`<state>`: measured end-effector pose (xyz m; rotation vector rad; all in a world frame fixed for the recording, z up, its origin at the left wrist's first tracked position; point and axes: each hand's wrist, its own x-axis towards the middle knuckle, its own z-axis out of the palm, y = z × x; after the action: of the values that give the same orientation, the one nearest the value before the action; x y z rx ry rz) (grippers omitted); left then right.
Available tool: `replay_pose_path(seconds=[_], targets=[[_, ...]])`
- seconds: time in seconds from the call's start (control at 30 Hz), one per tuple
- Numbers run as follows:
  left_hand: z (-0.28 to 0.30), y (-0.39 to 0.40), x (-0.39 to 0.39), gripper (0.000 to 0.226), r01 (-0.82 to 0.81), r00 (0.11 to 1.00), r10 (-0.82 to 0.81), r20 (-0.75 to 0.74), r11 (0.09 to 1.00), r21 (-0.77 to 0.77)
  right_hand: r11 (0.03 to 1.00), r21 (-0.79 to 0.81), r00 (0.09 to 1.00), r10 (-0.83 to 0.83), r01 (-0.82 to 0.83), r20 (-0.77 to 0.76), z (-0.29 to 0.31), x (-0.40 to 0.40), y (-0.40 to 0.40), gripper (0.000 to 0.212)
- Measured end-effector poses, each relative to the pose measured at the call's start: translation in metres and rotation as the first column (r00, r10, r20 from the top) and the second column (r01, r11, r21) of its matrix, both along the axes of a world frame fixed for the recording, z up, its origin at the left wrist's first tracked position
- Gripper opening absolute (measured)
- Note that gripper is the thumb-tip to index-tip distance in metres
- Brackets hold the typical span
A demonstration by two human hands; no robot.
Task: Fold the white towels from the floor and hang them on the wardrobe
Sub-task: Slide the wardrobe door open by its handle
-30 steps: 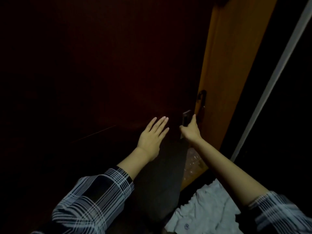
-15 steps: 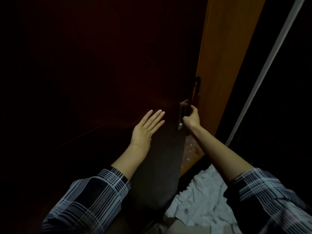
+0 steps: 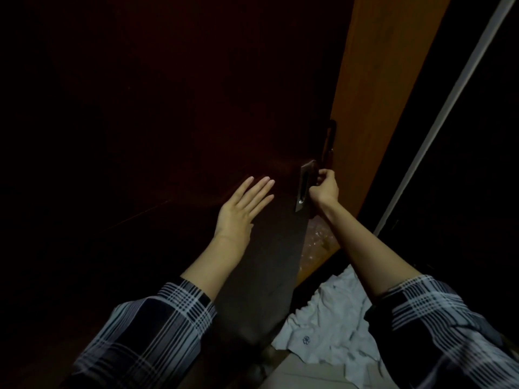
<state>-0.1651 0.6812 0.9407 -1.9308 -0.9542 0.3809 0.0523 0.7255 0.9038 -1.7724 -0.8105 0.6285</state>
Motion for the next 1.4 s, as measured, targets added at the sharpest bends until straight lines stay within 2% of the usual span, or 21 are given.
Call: replay_pose_path(seconds=[0.2,0.37,0.57,0.77,0.83,0.9,1.0,1.1,1.23,1.3,1.4], targets=[[-0.001,-0.012,-0.023,0.075,-0.045,0.999,0.045,0.010,0.999,0.030,0.999,0.019,0.999,0.041,-0.041,0.004,-0.004,-0.019,-0.007,0.058],[-0.001,-0.021,-0.042,0.076,-0.073,0.997,0.073,0.013,0.996,0.040,0.998,0.064,1.000,0.020,-0.019,-0.006,-0.007,-0.041,-0.016,0.052],[-0.003,-0.032,-0.056,0.075,-0.109,0.994,0.109,0.002,0.994,0.007,0.997,0.065,0.999,0.033,-0.031,-0.016,-0.005,-0.056,-0.024,0.049],[-0.006,-0.044,-0.057,0.077,-0.153,0.982,0.160,0.105,0.986,-0.064,0.971,0.029,0.969,0.239,-0.238,-0.067,0.000,-0.067,-0.052,0.070],[-0.009,-0.047,-0.050,0.081,-0.188,0.968,0.202,0.149,0.977,-0.101,0.953,-0.002,0.952,0.303,-0.304,-0.033,0.003,-0.068,-0.069,0.073],[-0.012,-0.055,-0.042,0.081,-0.203,0.954,0.228,0.194,0.969,-0.139,0.936,-0.064,0.937,0.348,-0.346,0.021,0.007,-0.071,-0.093,0.069],[-0.026,-0.066,-0.029,0.079,-0.181,0.947,0.231,0.222,0.957,-0.225,0.903,-0.172,0.908,0.411,-0.393,0.084,0.011,-0.068,-0.129,0.050],[-0.048,-0.075,-0.009,0.075,-0.181,0.947,0.281,0.157,0.868,-0.463,0.864,-0.242,0.878,0.472,-0.442,0.081,0.003,-0.050,-0.159,0.039],[-0.071,-0.088,0.021,0.056,-0.110,0.907,0.394,0.148,0.562,-0.820,0.839,-0.288,0.870,0.491,-0.461,0.038,-0.016,-0.019,-0.197,0.034],[-0.083,-0.094,0.035,0.049,-0.058,0.905,0.401,0.143,0.448,-0.892,0.824,-0.325,0.867,0.497,-0.464,0.024,-0.028,-0.002,-0.211,0.035],[-0.106,-0.103,0.060,0.048,-0.013,0.894,0.422,0.147,0.352,-0.936,0.791,-0.398,0.862,0.506,-0.465,-0.001,-0.048,0.031,-0.229,0.037]])
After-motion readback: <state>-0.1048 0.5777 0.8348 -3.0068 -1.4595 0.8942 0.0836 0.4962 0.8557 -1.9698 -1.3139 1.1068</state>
